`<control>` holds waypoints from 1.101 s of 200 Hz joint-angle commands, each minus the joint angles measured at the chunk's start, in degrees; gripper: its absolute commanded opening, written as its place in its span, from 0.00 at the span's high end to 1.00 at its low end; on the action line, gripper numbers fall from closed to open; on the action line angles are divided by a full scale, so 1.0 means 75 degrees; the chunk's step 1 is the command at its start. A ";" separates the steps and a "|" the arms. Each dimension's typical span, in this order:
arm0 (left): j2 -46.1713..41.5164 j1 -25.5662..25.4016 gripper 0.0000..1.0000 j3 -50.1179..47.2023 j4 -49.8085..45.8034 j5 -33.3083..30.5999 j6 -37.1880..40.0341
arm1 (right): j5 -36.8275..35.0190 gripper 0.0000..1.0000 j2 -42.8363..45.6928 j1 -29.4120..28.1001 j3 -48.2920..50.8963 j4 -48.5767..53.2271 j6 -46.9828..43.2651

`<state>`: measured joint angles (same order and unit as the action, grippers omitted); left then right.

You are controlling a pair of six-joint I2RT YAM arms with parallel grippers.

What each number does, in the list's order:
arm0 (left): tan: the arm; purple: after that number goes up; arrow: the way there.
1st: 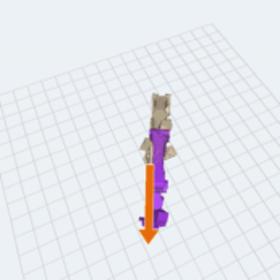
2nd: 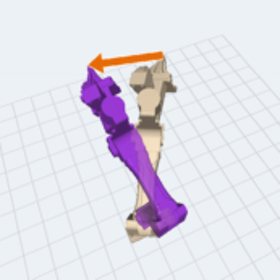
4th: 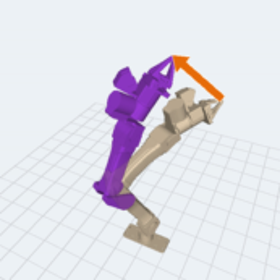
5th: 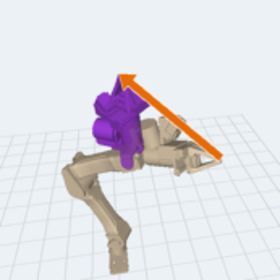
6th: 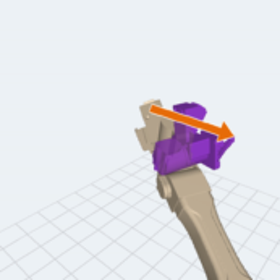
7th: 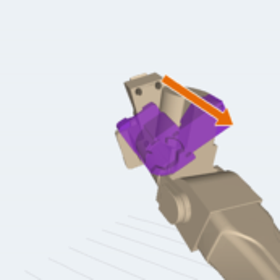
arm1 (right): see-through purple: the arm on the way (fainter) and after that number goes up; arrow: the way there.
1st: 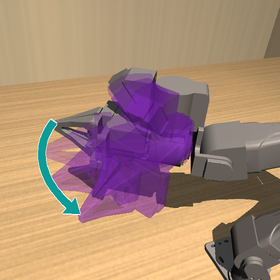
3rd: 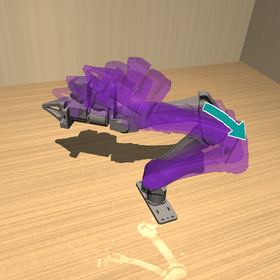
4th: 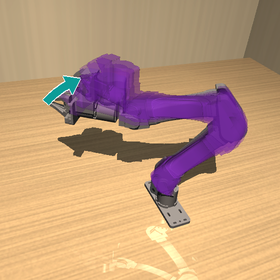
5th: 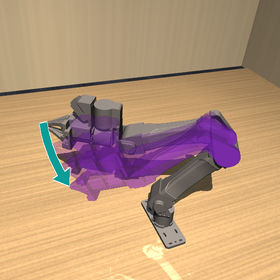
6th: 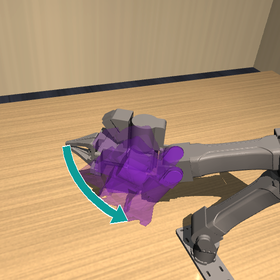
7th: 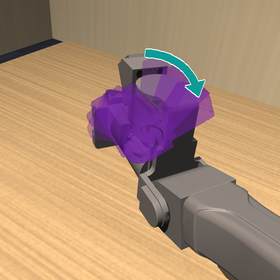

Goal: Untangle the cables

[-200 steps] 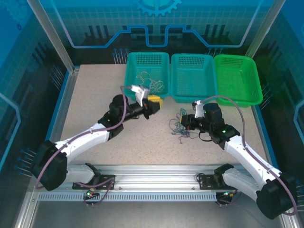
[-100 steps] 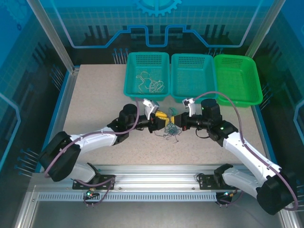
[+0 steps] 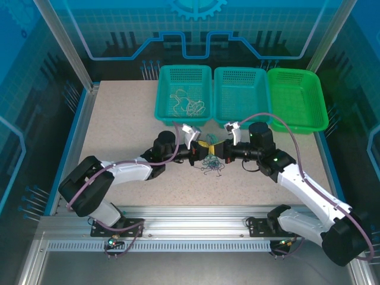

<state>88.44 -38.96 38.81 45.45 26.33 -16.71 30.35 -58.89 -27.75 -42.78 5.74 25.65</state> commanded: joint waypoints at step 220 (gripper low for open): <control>-0.2578 0.1237 1.00 -0.1497 -0.1952 -0.4214 -0.0808 | -0.2561 1.00 -0.0281 0.2472 0.0894 0.1617 0.1815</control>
<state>71.92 -31.42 30.11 33.50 -1.61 -19.99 13.37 -62.11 -11.57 -38.24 16.25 36.51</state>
